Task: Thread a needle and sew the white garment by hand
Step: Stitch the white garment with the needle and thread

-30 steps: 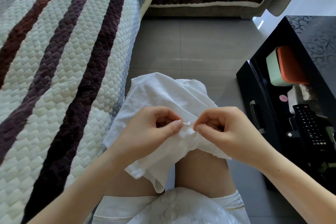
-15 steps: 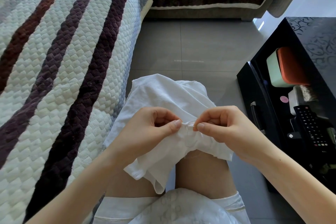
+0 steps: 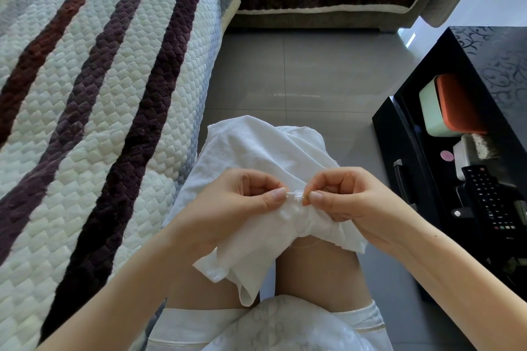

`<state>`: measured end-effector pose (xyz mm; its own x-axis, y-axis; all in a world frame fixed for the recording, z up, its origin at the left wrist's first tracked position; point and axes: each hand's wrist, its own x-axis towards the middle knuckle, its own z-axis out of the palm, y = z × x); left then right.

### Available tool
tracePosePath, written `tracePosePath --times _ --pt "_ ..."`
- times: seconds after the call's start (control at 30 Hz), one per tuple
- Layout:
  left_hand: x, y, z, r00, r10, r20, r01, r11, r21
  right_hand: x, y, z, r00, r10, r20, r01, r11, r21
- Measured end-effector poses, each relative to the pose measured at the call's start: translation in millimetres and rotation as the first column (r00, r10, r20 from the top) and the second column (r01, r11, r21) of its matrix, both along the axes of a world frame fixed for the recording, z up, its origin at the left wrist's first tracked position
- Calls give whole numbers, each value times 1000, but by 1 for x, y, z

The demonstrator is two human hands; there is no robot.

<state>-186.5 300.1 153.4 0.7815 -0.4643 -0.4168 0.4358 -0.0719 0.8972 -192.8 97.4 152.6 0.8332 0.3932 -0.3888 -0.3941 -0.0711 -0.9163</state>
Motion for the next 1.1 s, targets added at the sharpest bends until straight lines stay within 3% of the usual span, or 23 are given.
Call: tracePosePath --times 0.13,0.37,0.5,0.67,0.87,0.97,1.1 --pt "-1 -4 1 1000 -4 -14 4 999 -37 -4 5 -5 998 1 61 -5 997 72" --pt "-3 -8 -1 997 71 -32 -71 997 -2 -8 -11 -8 908 89 410 50 947 -317" --pt "-6 -18 -2 996 79 33 -81 995 56 -10 1 -10 858 49 511 136 938 -318" --pt "-5 -19 -2 993 99 69 -103 993 54 -11 0 -6 596 191 780 400 771 -495" --pt "-4 -20 -3 991 52 127 -58 997 47 -5 10 -11 217 377 901 468 769 -435" --pt "-4 -17 -4 991 54 126 -58 998 27 -4 12 -13 147 392 908 458 786 -414" --pt "-3 -15 -5 992 35 120 -38 999 20 -8 15 -11 232 265 936 340 879 -333"
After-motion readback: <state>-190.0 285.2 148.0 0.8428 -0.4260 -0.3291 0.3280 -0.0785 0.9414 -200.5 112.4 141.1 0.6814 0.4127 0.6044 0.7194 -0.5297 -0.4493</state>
